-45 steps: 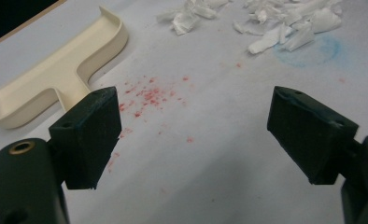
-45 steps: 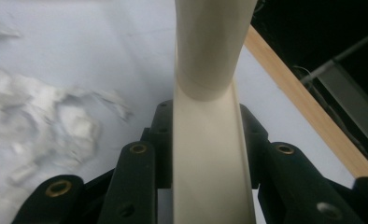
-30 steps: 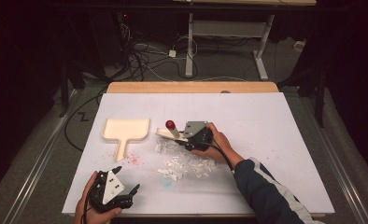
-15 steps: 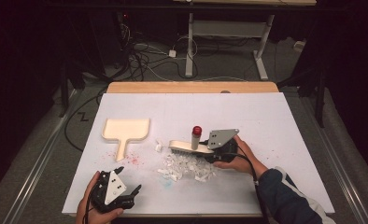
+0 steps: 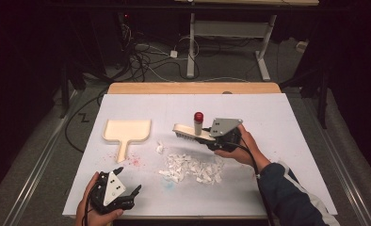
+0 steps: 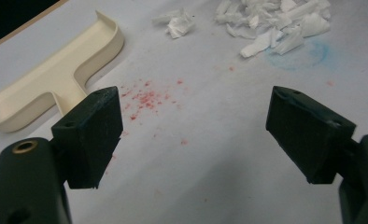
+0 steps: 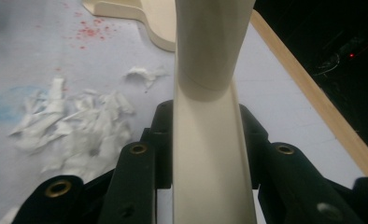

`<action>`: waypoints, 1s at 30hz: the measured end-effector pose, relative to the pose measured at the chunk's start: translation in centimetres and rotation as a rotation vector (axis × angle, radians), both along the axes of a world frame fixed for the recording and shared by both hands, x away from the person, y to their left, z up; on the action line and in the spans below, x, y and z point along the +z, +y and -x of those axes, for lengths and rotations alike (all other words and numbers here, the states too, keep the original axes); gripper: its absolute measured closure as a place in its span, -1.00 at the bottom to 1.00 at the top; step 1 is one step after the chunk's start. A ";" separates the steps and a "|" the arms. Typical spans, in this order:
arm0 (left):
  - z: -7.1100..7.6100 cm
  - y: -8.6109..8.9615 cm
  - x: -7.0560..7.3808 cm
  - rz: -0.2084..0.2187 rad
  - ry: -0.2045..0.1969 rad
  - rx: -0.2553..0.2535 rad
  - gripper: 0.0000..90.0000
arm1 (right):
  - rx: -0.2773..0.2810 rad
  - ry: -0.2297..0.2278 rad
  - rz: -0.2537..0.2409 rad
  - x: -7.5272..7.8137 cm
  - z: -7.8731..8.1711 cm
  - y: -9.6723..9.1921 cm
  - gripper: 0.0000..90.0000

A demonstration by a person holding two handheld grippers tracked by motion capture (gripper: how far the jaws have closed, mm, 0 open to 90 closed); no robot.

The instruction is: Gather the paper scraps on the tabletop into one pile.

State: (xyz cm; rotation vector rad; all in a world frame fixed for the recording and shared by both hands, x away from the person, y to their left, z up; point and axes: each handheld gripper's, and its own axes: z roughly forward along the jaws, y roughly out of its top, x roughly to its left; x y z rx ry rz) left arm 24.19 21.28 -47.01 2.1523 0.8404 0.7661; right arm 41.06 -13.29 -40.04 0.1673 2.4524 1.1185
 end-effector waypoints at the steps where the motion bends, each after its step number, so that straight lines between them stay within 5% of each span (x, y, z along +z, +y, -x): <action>1: -0.1 0.0 0.0 -0.003 0.001 -0.002 -0.61 | -0.001 -0.002 -0.001 0.0 -0.4 0.6 0.51; 4: -0.1 0.0 -0.1 -0.005 0.000 -0.007 -0.60 | 0.022 0.024 -0.010 -0.8 -2.2 3.2 0.51; 7: -0.1 0.0 -0.1 0.001 0.005 -0.012 -0.60 | 0.001 0.015 0.031 -2.0 -3.4 5.3 0.51; 11: -0.1 0.1 -0.2 0.001 0.009 -0.016 -0.60 | 0.000 0.020 0.058 -3.1 -3.8 7.0 0.51; 14: -0.1 0.0 -0.3 -0.003 0.012 -0.025 -0.60 | 0.062 0.037 0.070 -3.9 -3.2 8.5 0.51; 17: 0.0 -0.1 -0.3 -0.011 0.013 -0.028 -0.60 | 0.113 0.022 0.099 -4.0 -2.5 8.6 0.51; 18: 0.0 -0.1 -0.3 -0.013 0.015 -0.031 -0.60 | 0.186 0.041 0.095 -4.1 -1.9 7.9 0.50; 25: 0.1 -0.4 -0.4 -0.014 0.020 -0.030 -0.60 | 0.346 0.066 0.092 -2.8 0.4 4.1 0.51; 30: 0.0 -0.5 -0.4 -0.019 0.026 -0.031 -0.60 | 0.300 0.049 0.035 -1.9 1.0 1.8 0.51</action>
